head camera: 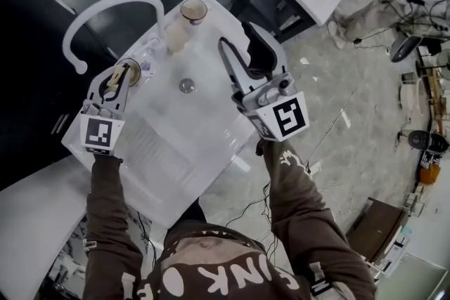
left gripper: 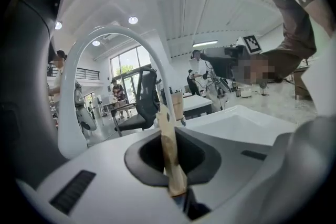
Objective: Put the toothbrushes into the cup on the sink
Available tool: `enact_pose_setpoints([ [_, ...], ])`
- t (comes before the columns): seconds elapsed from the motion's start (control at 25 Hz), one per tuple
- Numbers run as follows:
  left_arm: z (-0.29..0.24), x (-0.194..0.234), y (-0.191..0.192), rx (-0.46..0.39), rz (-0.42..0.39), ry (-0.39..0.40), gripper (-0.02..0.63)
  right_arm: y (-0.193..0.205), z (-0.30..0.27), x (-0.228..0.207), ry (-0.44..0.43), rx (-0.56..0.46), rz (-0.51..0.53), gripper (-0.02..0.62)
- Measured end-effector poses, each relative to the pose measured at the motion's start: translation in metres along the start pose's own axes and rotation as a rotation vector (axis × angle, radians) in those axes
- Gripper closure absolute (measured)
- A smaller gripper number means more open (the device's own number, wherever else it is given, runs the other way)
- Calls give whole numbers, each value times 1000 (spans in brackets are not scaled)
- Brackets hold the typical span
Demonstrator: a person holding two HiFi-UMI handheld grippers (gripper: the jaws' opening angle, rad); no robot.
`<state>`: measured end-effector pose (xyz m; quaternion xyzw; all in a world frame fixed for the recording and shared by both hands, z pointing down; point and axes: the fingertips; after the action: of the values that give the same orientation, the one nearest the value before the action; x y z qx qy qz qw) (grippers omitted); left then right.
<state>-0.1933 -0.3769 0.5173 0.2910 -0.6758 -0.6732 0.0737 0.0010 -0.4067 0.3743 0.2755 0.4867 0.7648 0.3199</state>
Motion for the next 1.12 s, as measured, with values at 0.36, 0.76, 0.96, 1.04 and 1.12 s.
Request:
enact_pose_setpoints([
  [0.36, 36, -16, -75, -149, 12, -2, 462, -37, 35, 40, -11, -13, 20, 402],
  [0.76, 152, -96, -203, -273, -58, 62, 454, -144, 95, 156, -75, -81, 76, 382],
  [0.96, 257, -183, -249, -286, -11, 89, 453, -197, 187, 252, -105, -24, 113, 376],
  [1.04, 302, -219, -271, -293, 0, 97, 453, -220, 224, 288, -104, -19, 121, 373],
  [1.12, 349, -256, -293, -292, 12, 106, 454, -245, 260, 324, -98, -23, 108, 373],
])
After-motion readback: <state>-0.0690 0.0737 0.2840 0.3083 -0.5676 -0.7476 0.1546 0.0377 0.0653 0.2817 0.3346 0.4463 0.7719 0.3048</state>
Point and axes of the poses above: the fingertips, and each gripper's own axes: z backward along the fingers, x to its left, y out of its underside, and after that the axes turned 8 degrees about -x, right-handed
